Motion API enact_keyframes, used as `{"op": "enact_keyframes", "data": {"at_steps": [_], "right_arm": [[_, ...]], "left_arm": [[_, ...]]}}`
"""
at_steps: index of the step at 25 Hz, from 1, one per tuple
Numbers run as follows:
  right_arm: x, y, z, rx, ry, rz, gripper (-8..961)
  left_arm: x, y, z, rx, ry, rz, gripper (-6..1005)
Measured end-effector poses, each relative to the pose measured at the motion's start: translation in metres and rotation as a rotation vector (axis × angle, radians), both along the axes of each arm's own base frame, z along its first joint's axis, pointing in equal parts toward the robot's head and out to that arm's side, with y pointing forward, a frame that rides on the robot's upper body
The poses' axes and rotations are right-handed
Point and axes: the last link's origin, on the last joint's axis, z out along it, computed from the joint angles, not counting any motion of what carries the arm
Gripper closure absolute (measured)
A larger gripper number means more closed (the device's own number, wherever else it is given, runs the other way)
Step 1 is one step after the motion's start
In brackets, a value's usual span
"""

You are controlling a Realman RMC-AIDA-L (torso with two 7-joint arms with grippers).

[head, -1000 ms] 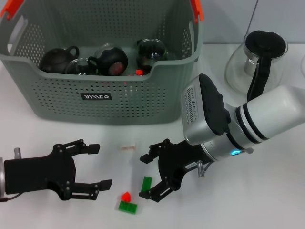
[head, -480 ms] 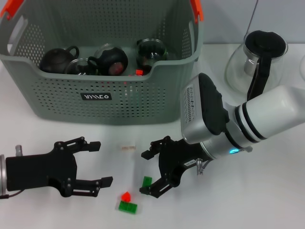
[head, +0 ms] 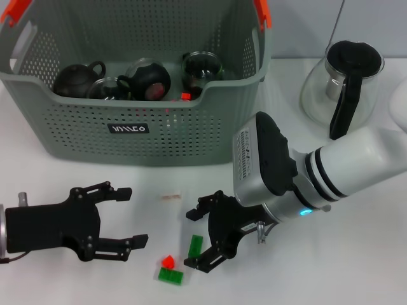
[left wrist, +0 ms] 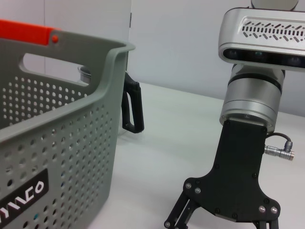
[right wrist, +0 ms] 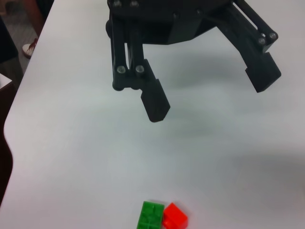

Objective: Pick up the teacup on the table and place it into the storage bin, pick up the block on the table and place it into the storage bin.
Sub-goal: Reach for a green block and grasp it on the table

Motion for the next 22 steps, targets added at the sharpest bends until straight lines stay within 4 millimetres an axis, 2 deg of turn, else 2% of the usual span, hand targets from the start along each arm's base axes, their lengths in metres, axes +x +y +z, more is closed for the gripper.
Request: {"op": "enact_keyframes", "data": {"at_steps": [22], "right_arm": [[0.0012, 0.0007, -0.0011, 0.014, 0.001, -0.006, 13]], "left_arm": [[0.0009, 0.0013, -0.0021, -0.019, 0.012, -0.002, 49]]}}
